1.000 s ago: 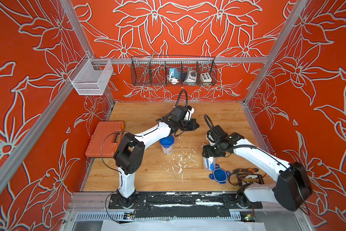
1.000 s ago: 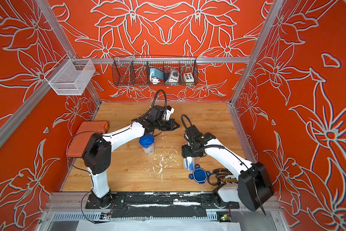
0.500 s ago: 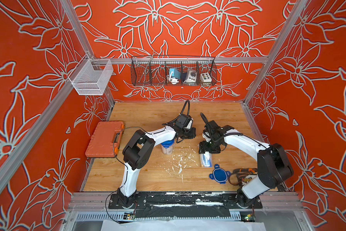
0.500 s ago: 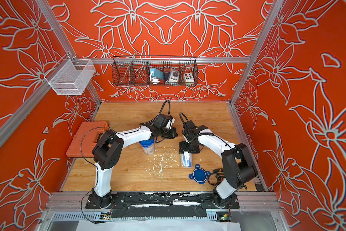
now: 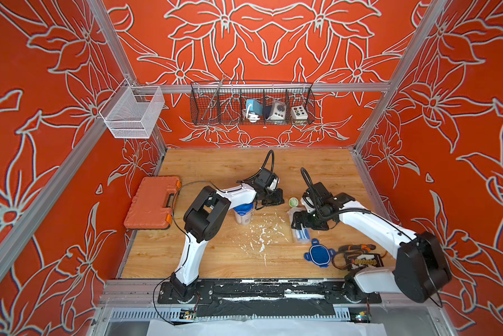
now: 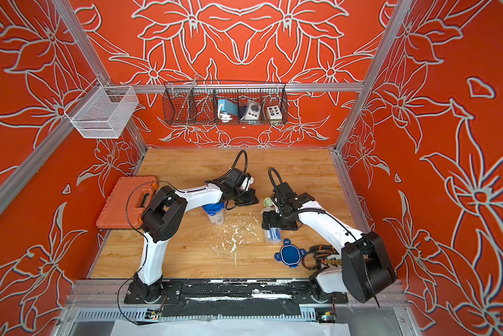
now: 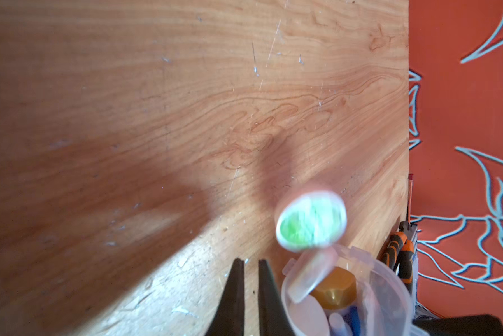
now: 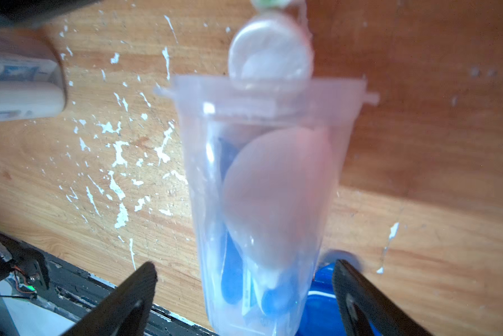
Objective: Take out toiletry kits
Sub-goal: Place the container at the center of the board, then pick up the container from the center of the board.
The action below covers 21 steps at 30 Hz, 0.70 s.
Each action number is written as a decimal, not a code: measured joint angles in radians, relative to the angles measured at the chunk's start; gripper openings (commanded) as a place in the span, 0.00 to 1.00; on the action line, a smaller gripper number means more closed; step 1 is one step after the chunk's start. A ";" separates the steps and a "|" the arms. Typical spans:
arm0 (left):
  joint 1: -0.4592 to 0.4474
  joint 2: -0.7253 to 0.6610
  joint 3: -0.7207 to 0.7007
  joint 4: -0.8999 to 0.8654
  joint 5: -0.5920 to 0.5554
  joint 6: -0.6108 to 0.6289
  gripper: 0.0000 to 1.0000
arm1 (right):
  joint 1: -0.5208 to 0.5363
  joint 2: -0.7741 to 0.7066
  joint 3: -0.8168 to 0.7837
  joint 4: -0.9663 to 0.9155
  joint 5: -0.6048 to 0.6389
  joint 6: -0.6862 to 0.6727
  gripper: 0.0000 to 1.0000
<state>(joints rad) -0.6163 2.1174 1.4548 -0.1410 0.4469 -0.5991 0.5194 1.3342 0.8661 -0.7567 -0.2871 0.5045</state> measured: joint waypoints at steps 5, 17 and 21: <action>0.000 0.001 0.000 -0.004 0.000 0.000 0.08 | 0.119 -0.065 -0.058 0.006 0.080 0.055 0.92; 0.000 0.008 0.000 -0.010 0.004 -0.003 0.07 | 0.228 -0.020 -0.104 0.054 0.244 0.111 0.79; 0.000 0.008 0.000 -0.013 0.004 -0.002 0.06 | 0.233 -0.001 -0.111 0.065 0.276 0.118 0.70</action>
<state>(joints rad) -0.6163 2.1258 1.4548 -0.1539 0.4511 -0.6014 0.7525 1.3334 0.7555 -0.6918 -0.0109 0.6228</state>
